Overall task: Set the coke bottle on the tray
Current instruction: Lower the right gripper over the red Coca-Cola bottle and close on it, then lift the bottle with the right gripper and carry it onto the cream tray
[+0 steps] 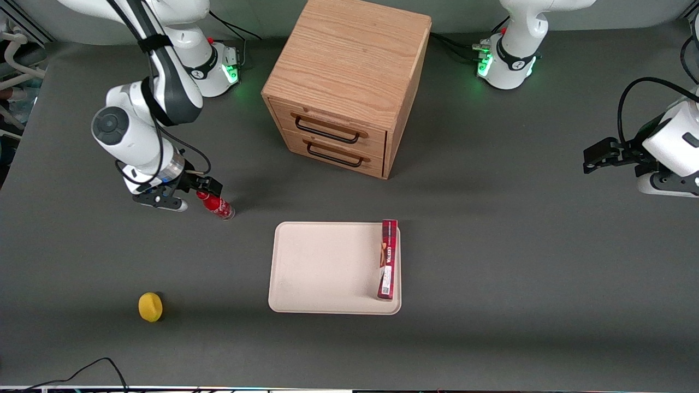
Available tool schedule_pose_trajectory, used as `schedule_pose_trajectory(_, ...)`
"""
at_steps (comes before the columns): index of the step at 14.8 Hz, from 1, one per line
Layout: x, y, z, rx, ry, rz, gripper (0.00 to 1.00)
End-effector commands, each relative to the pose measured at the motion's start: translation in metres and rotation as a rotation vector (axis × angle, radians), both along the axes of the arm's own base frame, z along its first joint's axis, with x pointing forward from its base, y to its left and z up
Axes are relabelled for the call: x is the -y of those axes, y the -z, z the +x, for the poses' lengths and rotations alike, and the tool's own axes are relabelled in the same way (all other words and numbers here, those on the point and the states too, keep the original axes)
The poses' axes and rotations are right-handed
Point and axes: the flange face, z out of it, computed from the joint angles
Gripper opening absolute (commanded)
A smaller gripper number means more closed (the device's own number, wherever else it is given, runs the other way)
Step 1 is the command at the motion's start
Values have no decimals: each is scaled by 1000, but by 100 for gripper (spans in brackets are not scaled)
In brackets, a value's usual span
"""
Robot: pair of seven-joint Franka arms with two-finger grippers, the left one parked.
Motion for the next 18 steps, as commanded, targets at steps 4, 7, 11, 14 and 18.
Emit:
schedule_pose_trajectory(4, -3, 9, 1, 30, 6, -47, 36)
schedule_pose_trajectory(7, -3, 8, 1, 27, 7, -49, 0)
schedule_pose_trajectory(11, -6, -7, 0, 33, 2, -53, 0)
schedule_pose_trajectory(14, -4, -66, 8, -1, -18, -84, 0)
schedule_pose_trajectory(18, 3, -182, 34, -59, -58, -99, 0)
